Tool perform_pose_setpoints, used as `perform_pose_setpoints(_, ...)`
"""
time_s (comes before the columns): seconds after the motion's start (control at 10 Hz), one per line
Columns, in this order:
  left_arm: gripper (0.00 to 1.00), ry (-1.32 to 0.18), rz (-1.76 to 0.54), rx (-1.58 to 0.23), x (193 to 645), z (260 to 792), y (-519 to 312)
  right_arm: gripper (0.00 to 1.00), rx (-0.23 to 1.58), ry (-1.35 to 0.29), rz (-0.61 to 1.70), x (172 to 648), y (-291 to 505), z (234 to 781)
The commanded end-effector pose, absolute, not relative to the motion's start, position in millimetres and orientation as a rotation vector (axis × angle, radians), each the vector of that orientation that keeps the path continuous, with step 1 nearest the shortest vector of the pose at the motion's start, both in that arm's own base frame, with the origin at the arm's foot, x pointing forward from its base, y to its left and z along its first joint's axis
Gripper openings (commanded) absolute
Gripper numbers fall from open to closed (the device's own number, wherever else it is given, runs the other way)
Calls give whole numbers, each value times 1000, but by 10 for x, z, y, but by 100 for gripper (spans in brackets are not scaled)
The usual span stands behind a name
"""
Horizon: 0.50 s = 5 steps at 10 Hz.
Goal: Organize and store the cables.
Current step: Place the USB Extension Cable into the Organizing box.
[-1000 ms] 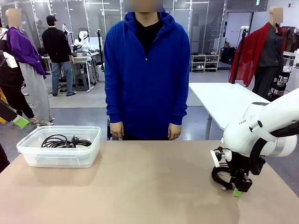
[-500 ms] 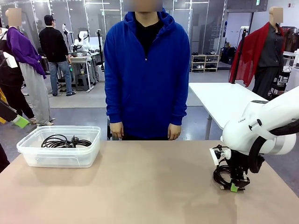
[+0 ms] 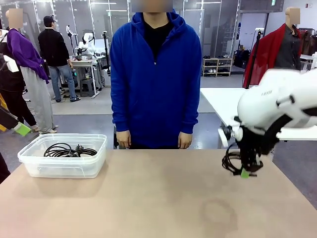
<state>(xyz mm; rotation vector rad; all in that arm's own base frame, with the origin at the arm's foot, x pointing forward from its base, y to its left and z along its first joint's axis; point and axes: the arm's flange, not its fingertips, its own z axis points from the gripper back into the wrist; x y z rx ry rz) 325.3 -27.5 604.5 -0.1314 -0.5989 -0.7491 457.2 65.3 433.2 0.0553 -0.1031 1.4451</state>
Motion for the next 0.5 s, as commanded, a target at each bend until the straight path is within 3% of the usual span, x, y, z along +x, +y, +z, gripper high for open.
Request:
perform_pose_setpoints(0.0,100,-586,-741,-120,3246,6073,-292,0,68,-63,1352,4579,797,4739)
perform_pose_setpoints(0.4,100,-586,-741,-120,3246,6073,-292,0,94,-129,1377,4466,880,5168)
